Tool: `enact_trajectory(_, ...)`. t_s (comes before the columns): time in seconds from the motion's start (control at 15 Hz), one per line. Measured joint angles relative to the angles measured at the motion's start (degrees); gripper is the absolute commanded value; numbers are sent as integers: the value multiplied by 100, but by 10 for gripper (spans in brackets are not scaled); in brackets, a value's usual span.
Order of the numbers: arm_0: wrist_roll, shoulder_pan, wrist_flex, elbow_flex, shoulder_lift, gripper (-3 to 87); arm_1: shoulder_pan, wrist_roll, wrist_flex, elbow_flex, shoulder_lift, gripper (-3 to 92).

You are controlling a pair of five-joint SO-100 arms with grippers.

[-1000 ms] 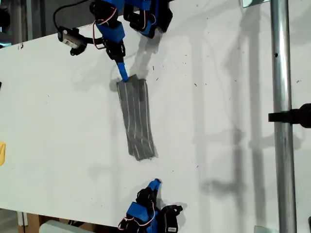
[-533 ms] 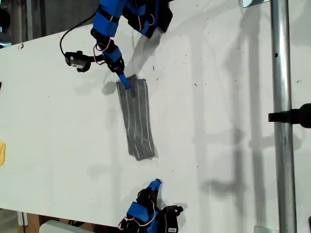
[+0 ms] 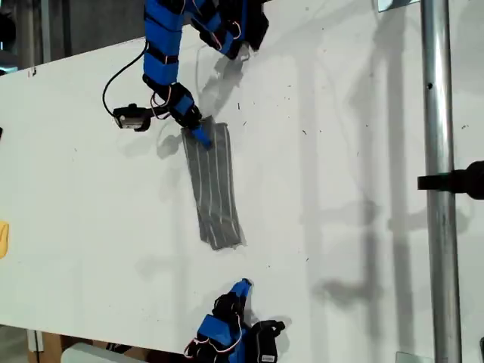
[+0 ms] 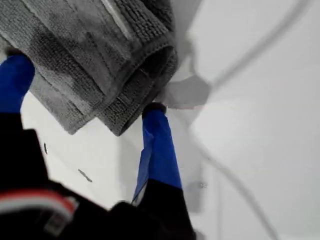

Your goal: Grasp corners of a towel and fold twice.

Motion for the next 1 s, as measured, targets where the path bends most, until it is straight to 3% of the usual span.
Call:
enact_trajectory(0.33,26,0,0,0,0,-18,-668,563,79,-1731,-1731,297)
enact_trajectory(0.4,26,0,0,0,0,-18,-747,571,237,-2136,-2039,163)
enact_trajectory(0.53,114,-9,0,0,0,-18,-791,589,492,-2698,-2435,17)
enact_trajectory(0.73,264,-9,0,0,0,-18,-905,826,800,-2707,-2426,-2)
enact_trajectory(0.87,281,0,0,0,0,-18,-914,1494,1652,-2224,-1775,-2)
enact_trajectory(1.0,281,0,0,0,0,-18,-1151,2294,3384,-2206,-448,-2)
